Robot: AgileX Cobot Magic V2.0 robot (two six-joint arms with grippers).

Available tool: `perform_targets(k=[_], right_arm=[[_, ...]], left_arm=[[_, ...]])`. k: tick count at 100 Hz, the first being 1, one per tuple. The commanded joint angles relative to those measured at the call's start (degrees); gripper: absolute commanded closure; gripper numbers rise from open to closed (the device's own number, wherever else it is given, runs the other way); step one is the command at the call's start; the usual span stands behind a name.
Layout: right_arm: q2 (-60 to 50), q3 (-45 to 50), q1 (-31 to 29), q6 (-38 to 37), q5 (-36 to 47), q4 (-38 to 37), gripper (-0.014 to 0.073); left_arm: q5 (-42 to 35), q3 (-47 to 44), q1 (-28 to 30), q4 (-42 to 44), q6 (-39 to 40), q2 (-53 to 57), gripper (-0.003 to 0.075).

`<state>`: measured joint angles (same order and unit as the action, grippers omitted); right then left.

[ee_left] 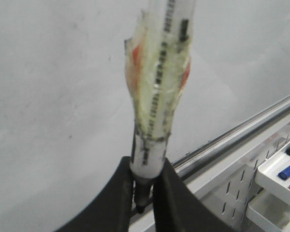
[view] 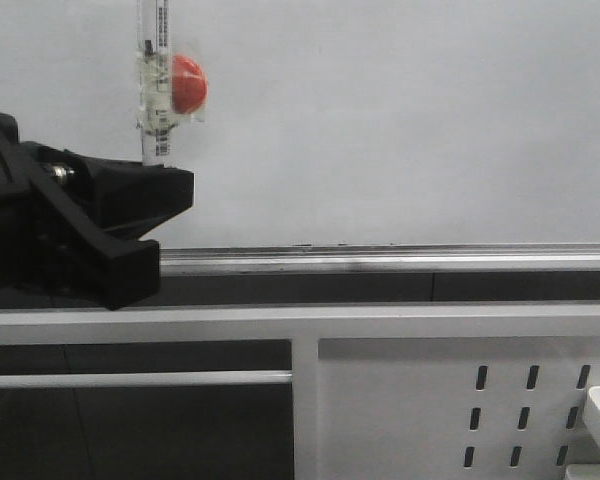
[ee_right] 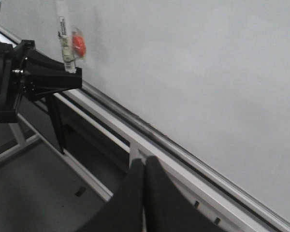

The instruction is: Write number 1 on whiteboard

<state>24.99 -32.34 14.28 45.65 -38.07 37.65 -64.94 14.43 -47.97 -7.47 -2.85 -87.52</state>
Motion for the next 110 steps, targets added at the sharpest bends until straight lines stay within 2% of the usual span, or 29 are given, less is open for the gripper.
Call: perform_targets(k=[1,12,17,25,37,44,61,68,86,110], right_arm=[[5.67,-4.28,1.98,1.84,2.93,2.44,0.0663],[12.72,-8.55,4.57,3.0,-0.06,2.44,0.0652],[16.51,-10.47,6.0,4.79,-1.63,2.44,0.0614],[21.02,-13.17,8.93,5.41,-2.05,2.34,0.0492],[26.05,-16.54,12.96,5.41,-0.55,1.9,0.0274],[28.54,-17.84,14.87,5.41,0.0,1.27,0.0191],[33.54,-19.41,19.89,5.94,2.05,0.76,0.0183],[35.2,-19.41,22.24,6.7,4.81,0.76,0.0183],[38.55,-19.76,26.26,6.82,11.29,0.76,0.0183],[41.74,-19.89,26.82,6.82,15.38,0.64,0.0183]], left_arm=[[-5.38,0.65,-0.41,3.55,-2.85,4.35,0.074],[4.19,0.88,-0.41,5.75,-3.11,8.45,0.074],[7.95,1.12,-0.41,6.84,-4.9,10.19,0.074],[16.22,2.27,-0.41,8.57,-7.9,13.66,0.074],[34.09,5.2,-0.41,9.15,-12.57,19.36,0.074],[43.45,7.32,-0.41,9.25,-14.77,21.94,0.074],[59.71,12.79,-0.41,10.65,-17.74,23.85,0.074],[62.31,14.31,-0.41,11.39,-17.74,23.75,0.074],[62.6,15.55,-0.41,11.52,-17.74,23.75,0.074],[62.75,15.55,-0.41,12.45,-17.74,23.75,0.074]])
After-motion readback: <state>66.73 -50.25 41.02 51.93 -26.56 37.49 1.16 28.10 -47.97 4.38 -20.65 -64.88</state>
